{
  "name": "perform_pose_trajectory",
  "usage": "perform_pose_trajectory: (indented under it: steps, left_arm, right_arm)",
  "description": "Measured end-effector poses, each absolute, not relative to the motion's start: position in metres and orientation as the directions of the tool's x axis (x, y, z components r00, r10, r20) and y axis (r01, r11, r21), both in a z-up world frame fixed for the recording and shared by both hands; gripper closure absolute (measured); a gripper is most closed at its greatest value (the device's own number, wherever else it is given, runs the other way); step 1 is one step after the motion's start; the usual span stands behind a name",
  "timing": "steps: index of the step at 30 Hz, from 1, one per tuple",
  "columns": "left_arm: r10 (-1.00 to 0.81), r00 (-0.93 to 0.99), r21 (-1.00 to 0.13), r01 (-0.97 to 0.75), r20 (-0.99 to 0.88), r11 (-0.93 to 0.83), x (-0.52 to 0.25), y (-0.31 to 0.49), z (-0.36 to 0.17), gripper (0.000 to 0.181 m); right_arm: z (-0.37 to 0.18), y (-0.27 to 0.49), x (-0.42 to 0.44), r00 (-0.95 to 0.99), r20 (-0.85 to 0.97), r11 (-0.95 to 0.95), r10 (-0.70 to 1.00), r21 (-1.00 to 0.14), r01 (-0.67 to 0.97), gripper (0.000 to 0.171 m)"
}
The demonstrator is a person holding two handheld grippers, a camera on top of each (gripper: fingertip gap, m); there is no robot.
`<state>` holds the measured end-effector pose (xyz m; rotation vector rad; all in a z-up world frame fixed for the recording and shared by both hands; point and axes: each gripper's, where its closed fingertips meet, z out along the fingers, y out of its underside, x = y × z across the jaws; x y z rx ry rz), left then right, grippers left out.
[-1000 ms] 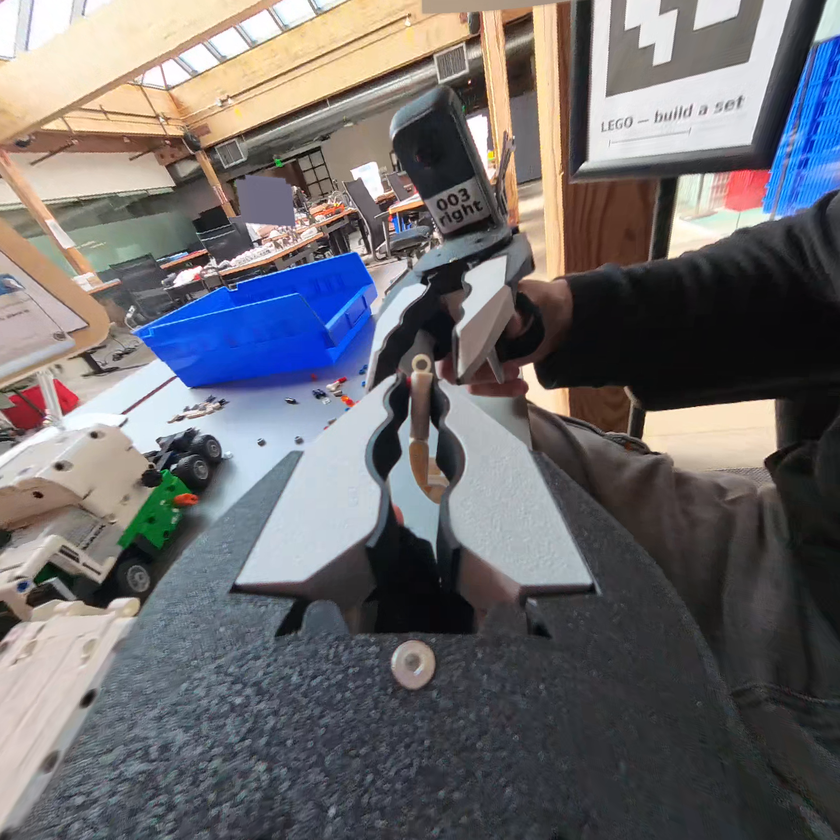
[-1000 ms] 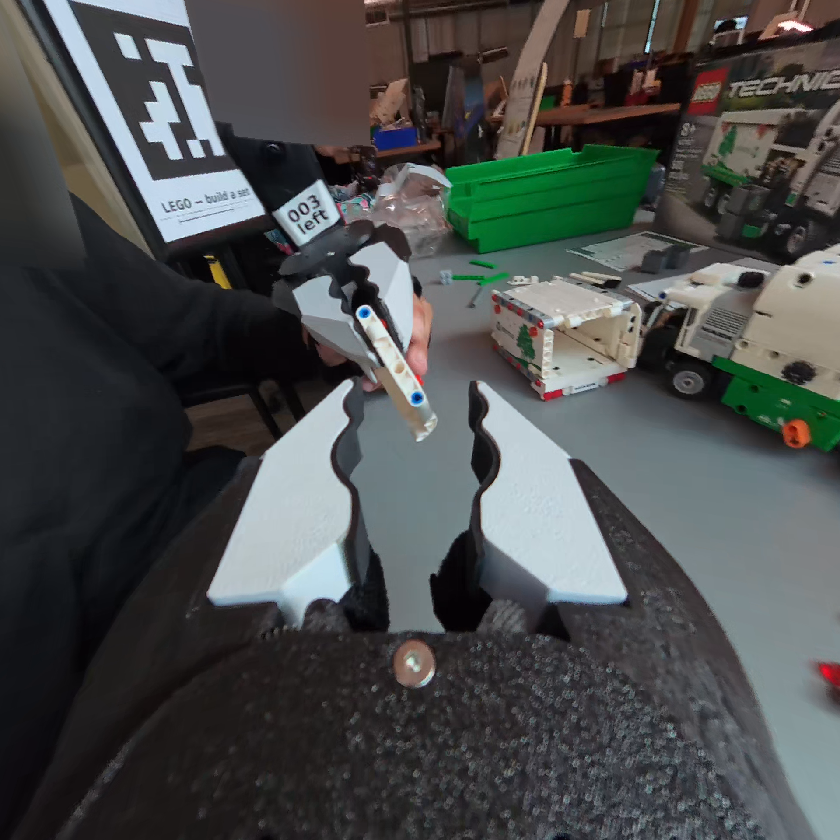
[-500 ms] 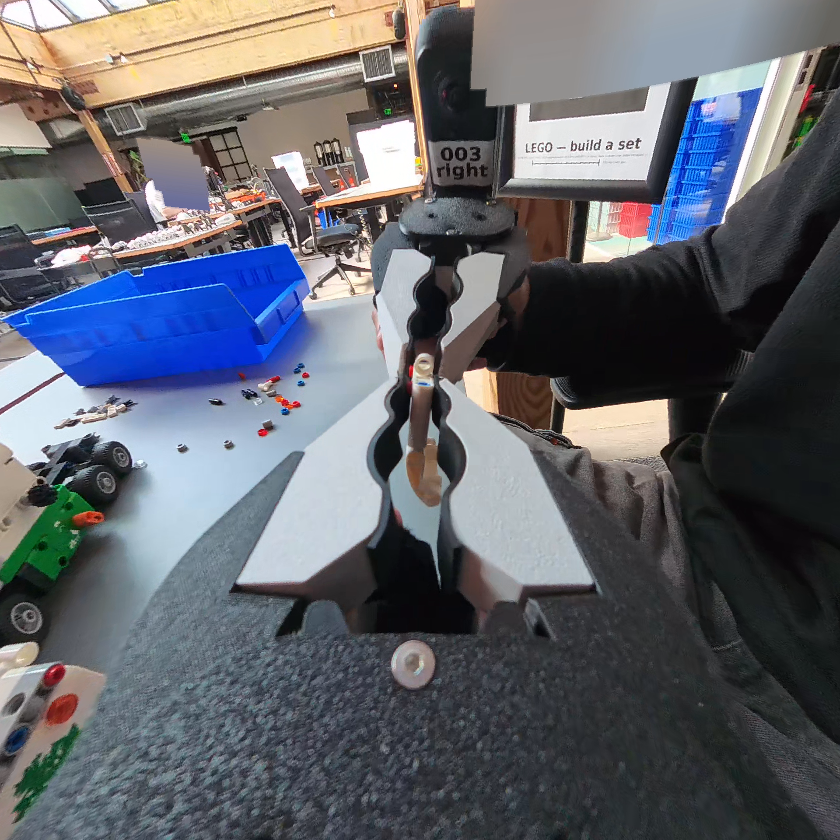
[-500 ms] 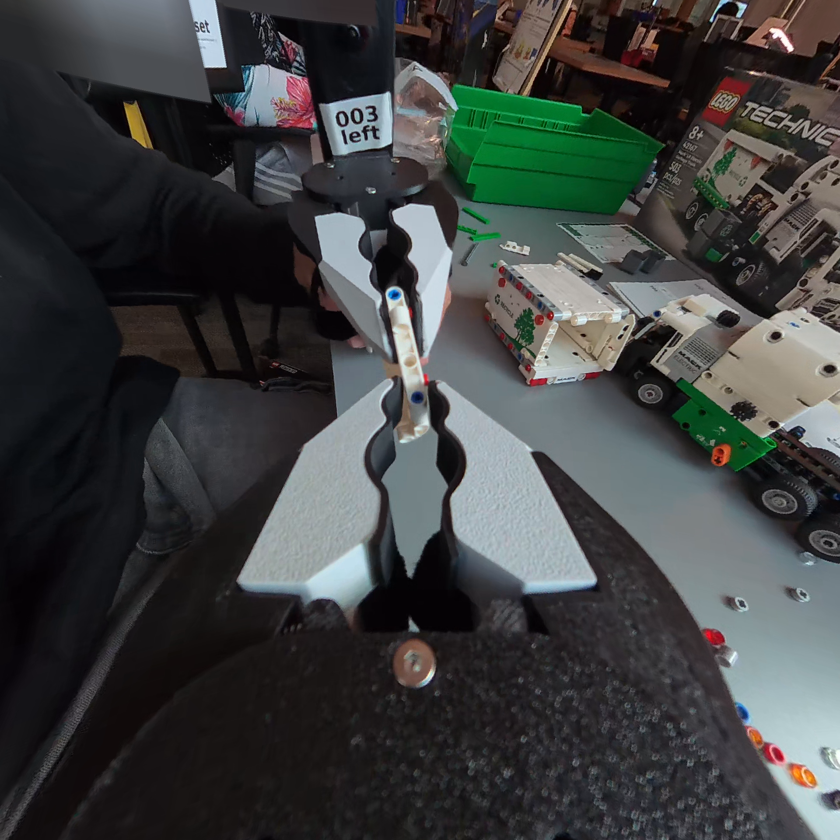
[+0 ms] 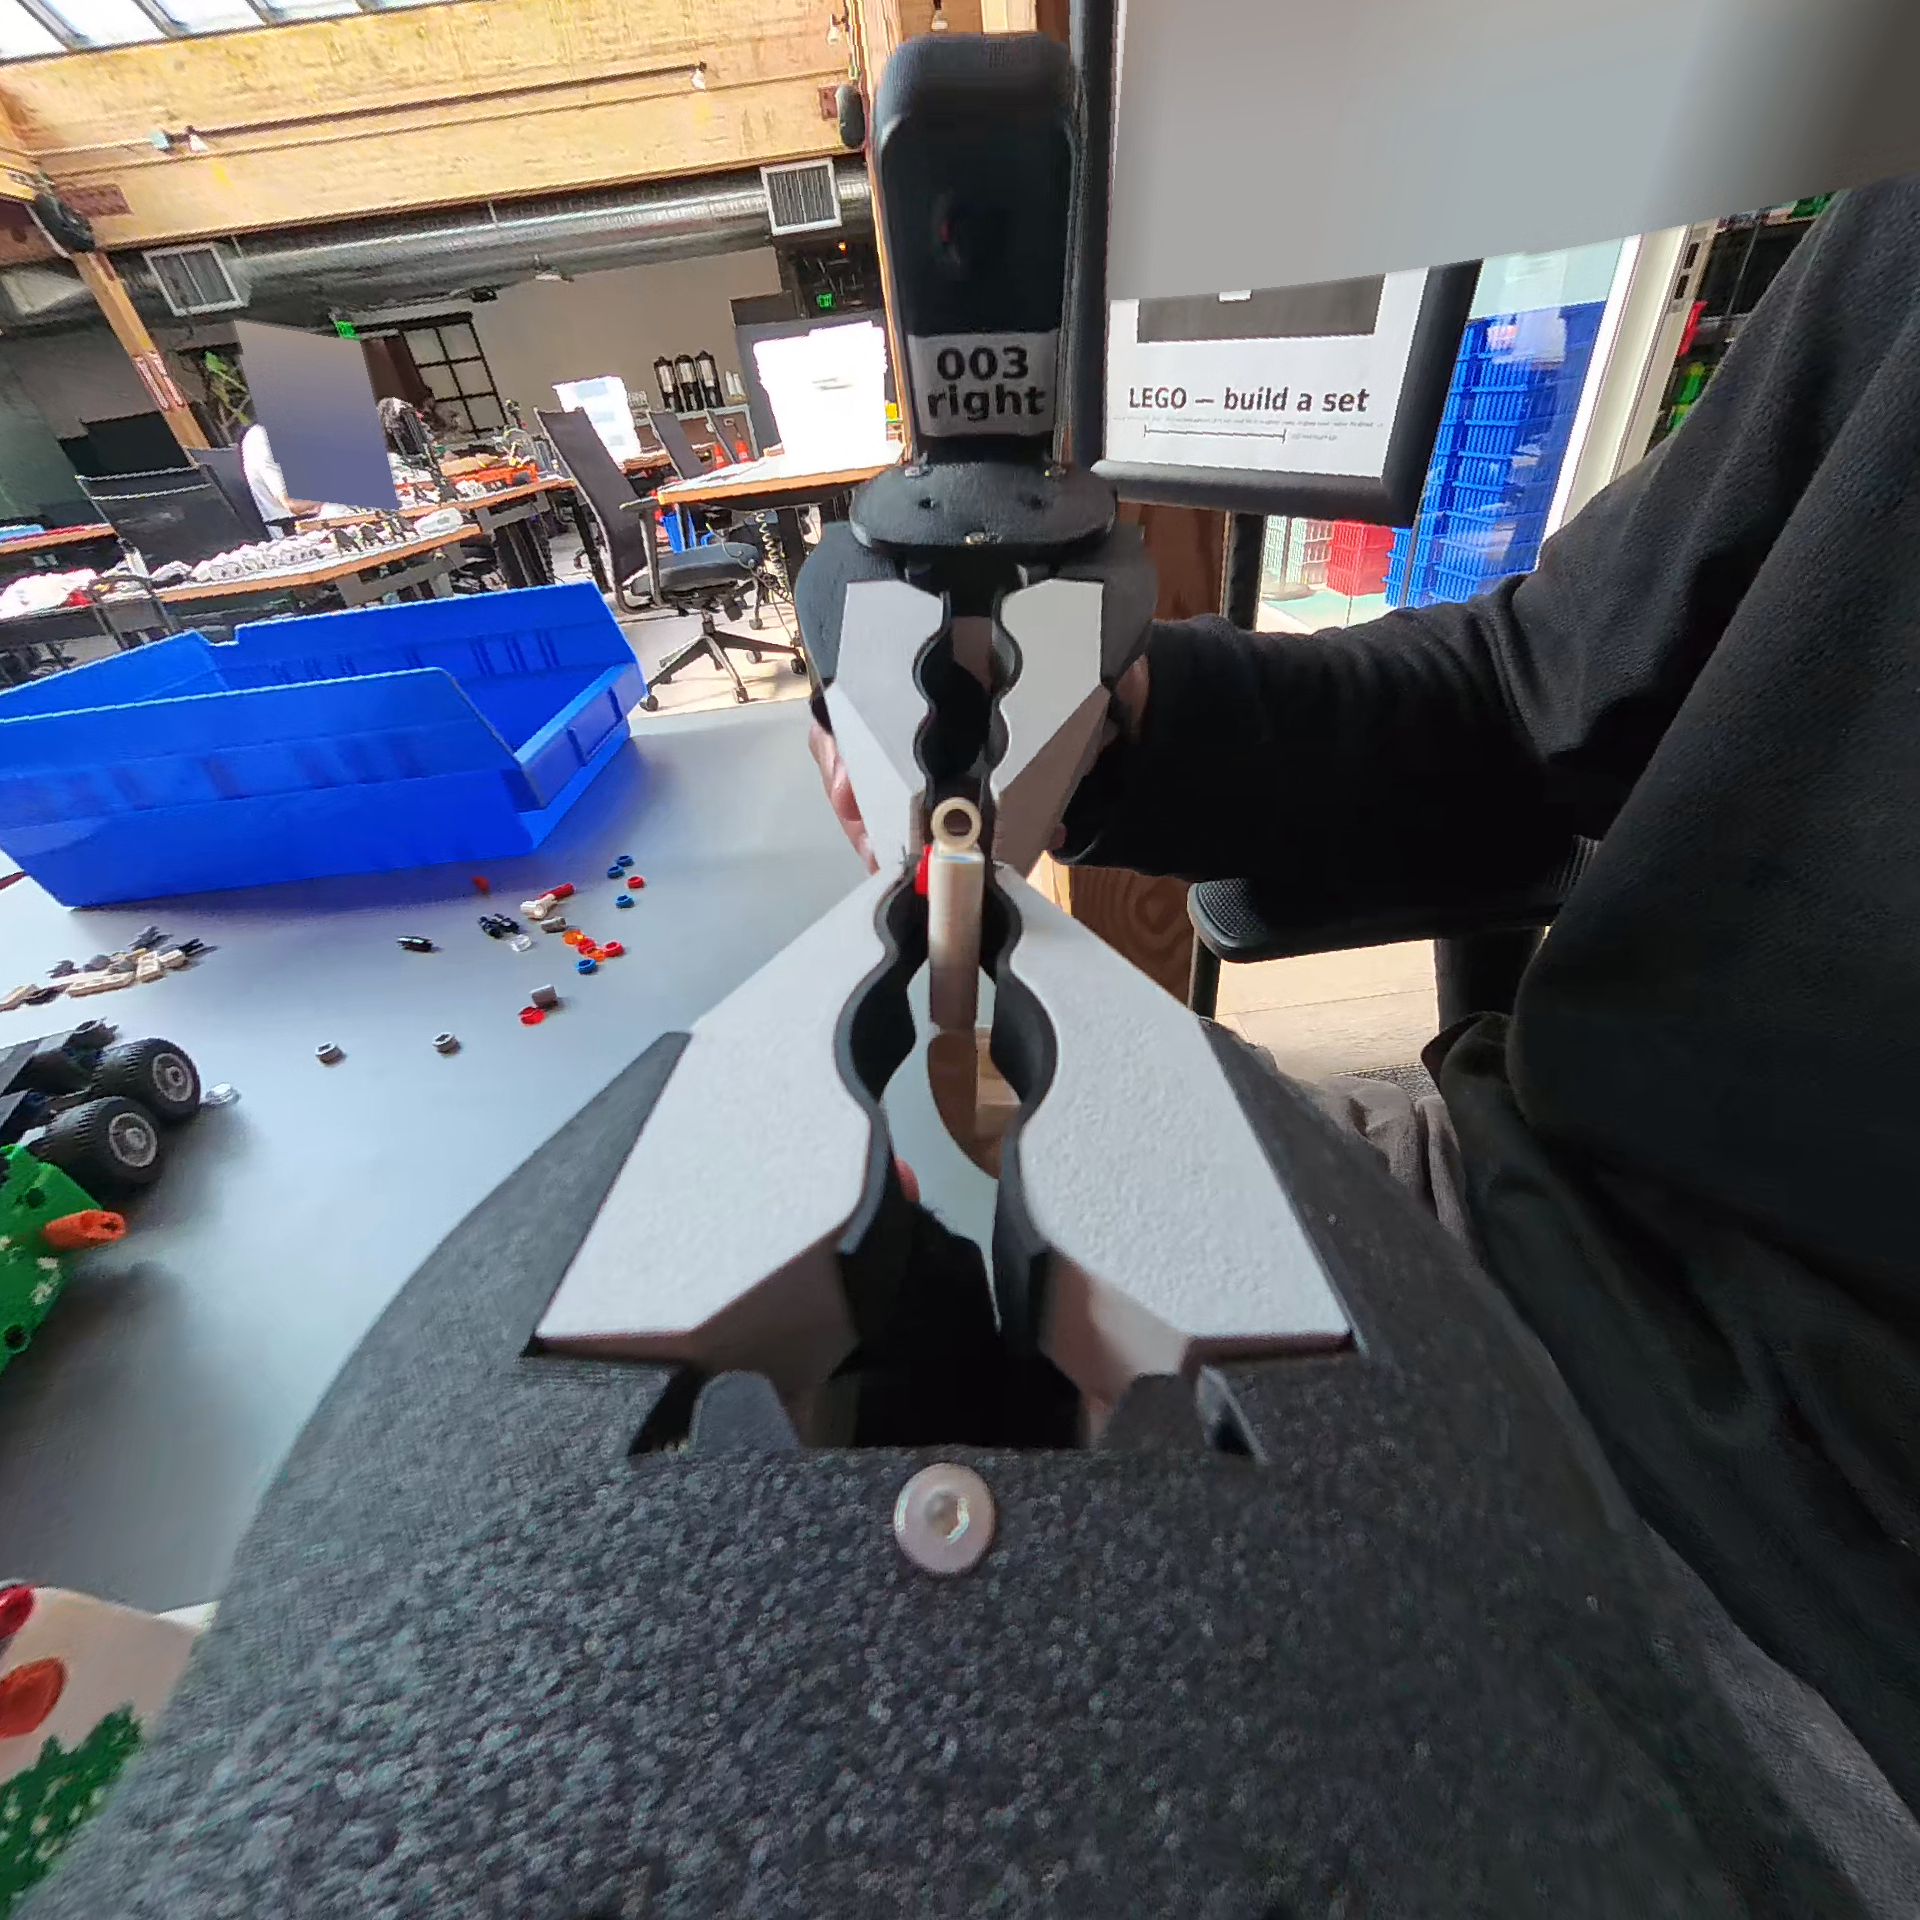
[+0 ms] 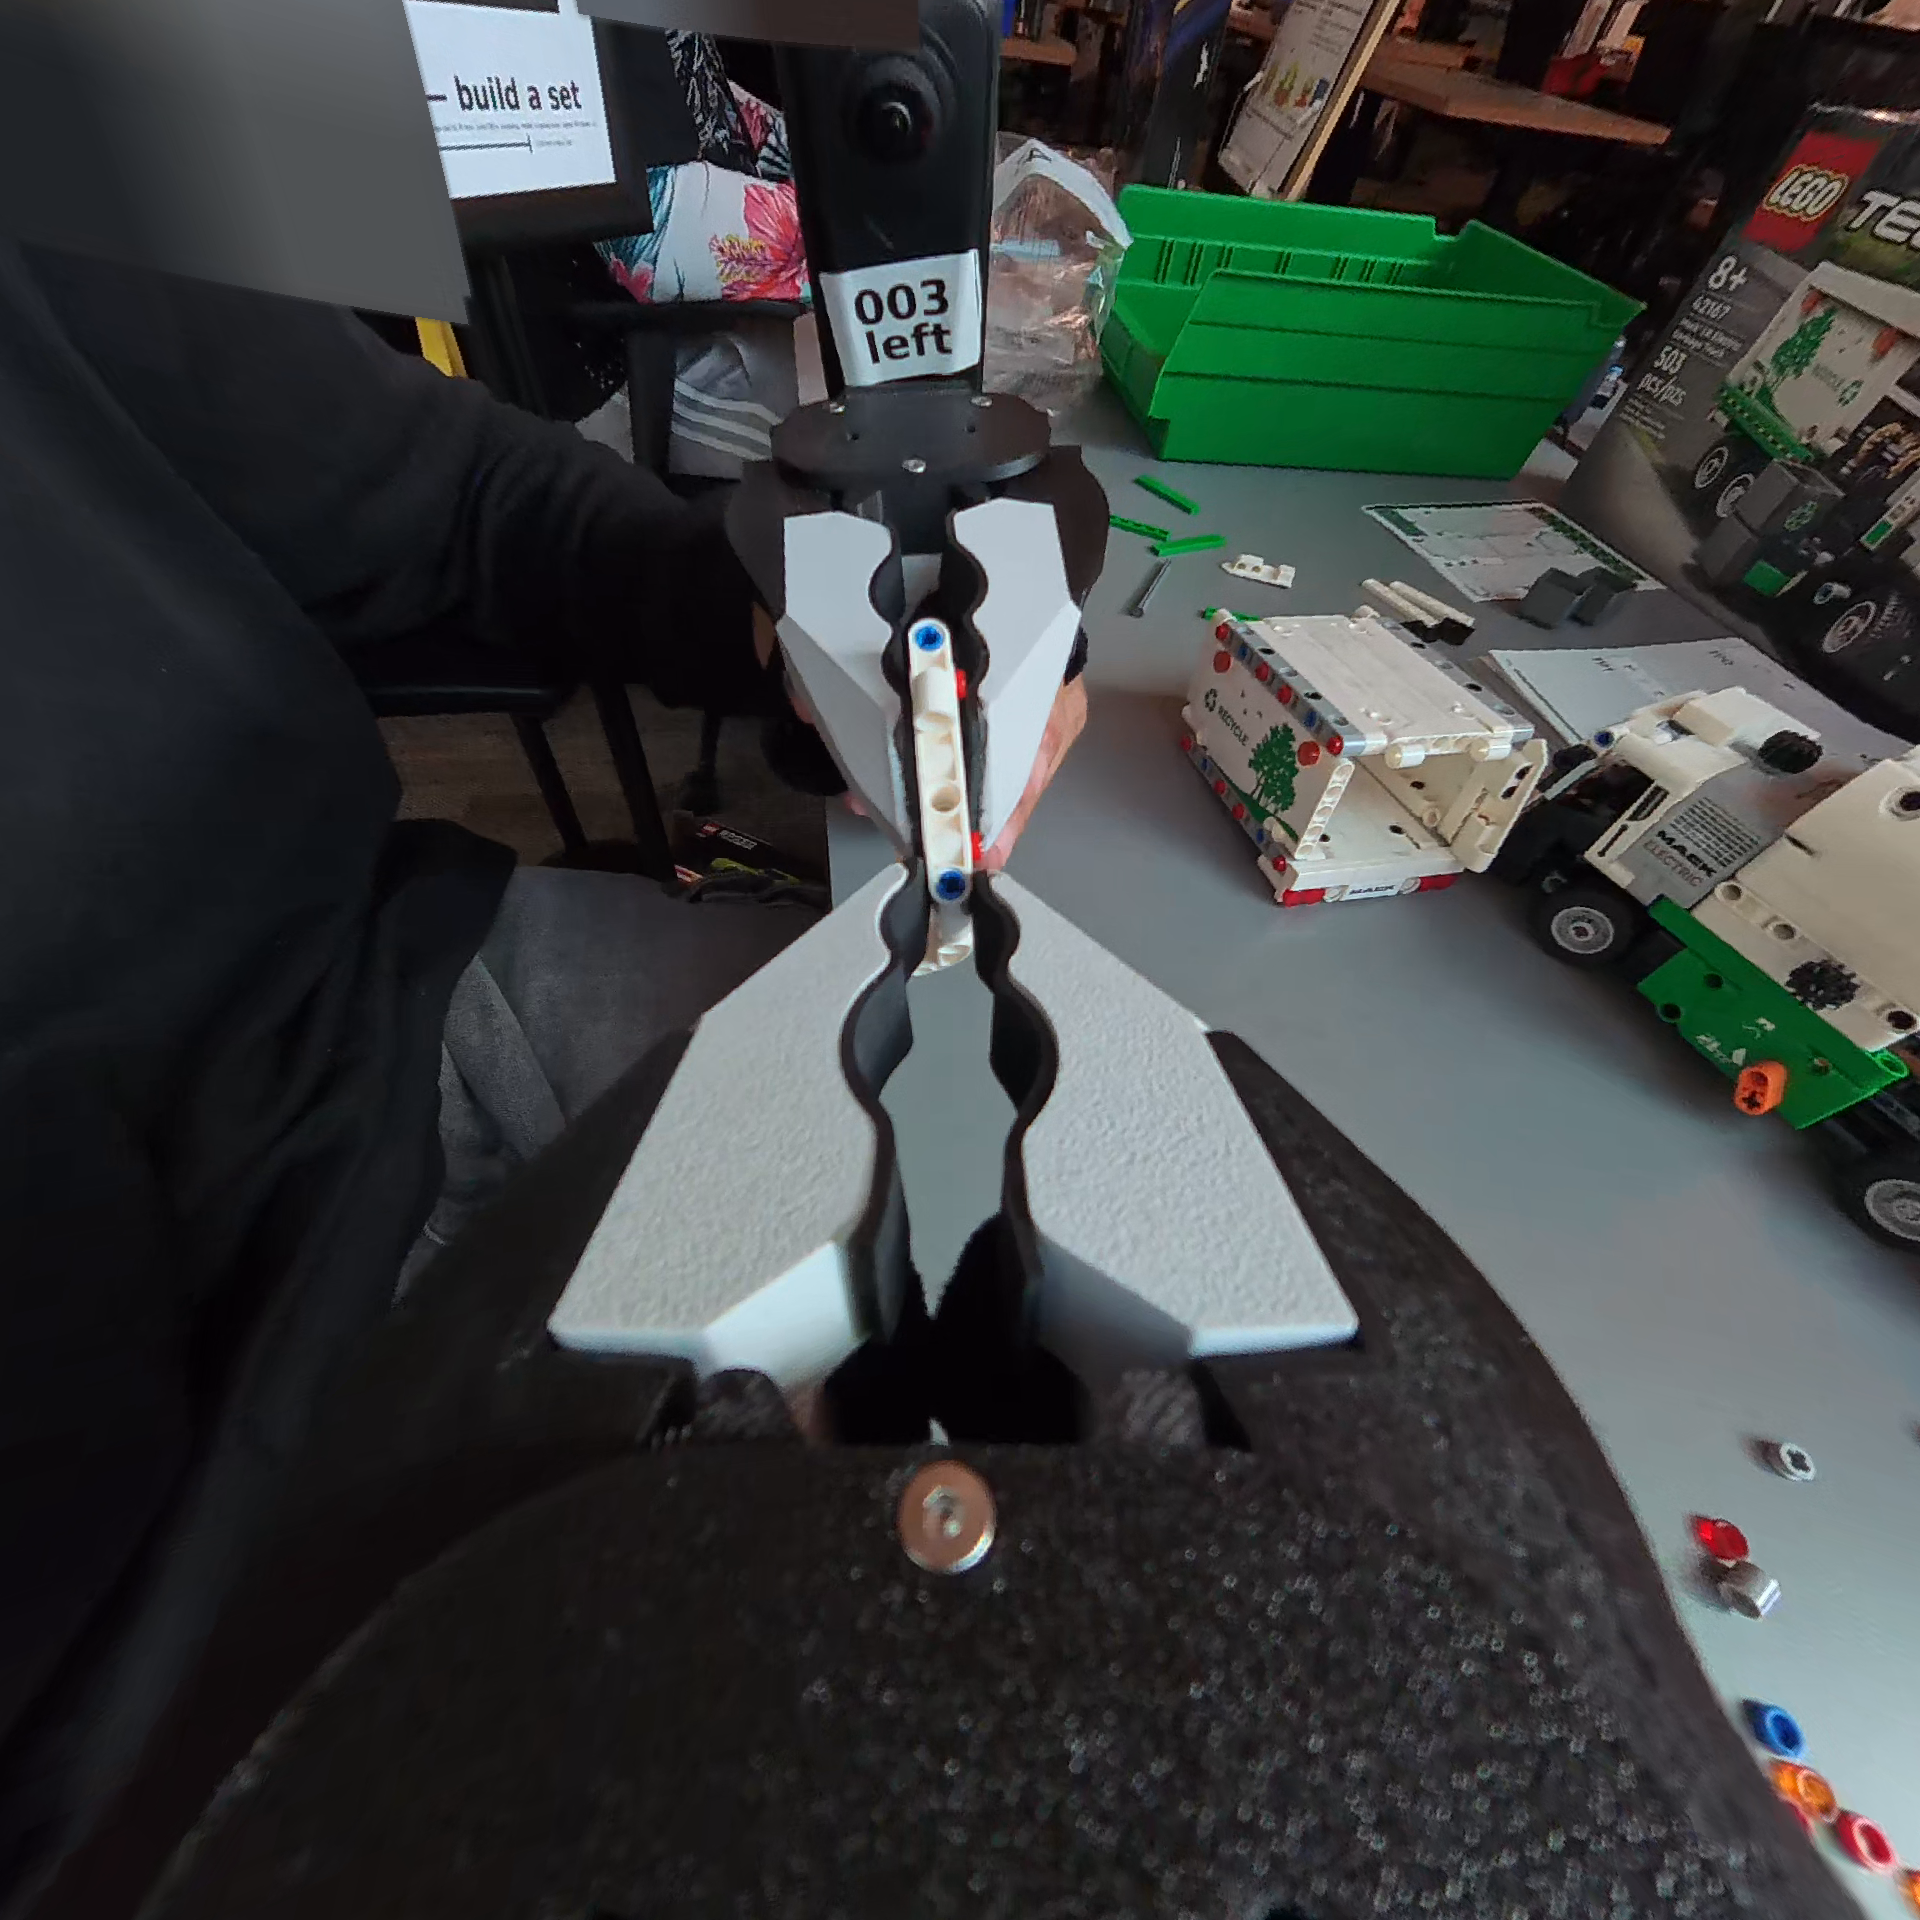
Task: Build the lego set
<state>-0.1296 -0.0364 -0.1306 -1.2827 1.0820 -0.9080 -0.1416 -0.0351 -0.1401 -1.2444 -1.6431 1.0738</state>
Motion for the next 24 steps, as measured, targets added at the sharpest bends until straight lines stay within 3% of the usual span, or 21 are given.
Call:
perform_pose_trajectory:
  steps: [4,9,14,21,24]
  left_arm:
    - [-0.943,0.313,-0.993,-0.051,-0.113,0.102,-0.135,-0.029,-0.128,0.175]
    - [-0.843,0.497,-0.975,-0.175,-0.206,0.135,-0.15,-0.001,-0.138,0.176]
    - [-0.78,0.583,-0.965,-0.244,-0.227,0.098,-0.157,0.017,-0.147,0.176]
    - [-0.821,0.543,-0.976,-0.204,-0.177,0.075,-0.156,0.012,-0.145,0.176]
    - [-0.828,0.532,-0.976,-0.203,-0.177,0.078,-0.155,0.01,-0.145,0.176]
  right_arm:
    - [-0.147,-0.017,-0.129,-0.122,0.098,0.133,0.988,-0.936,0.325,0.159]
    - [-0.203,0.06,-0.075,0.168,0.081,-0.035,0.982,-0.804,0.594,0.146]
    - [-0.225,0.082,-0.081,0.251,-0.033,-0.178,0.968,-0.791,0.585,0.147]
    - [-0.216,0.082,-0.086,-0.139,0.144,0.2,0.98,-0.752,0.629,0.153]
    - [-0.214,0.082,-0.091,-0.32,0.116,0.293,0.94,-0.755,0.587,0.154]
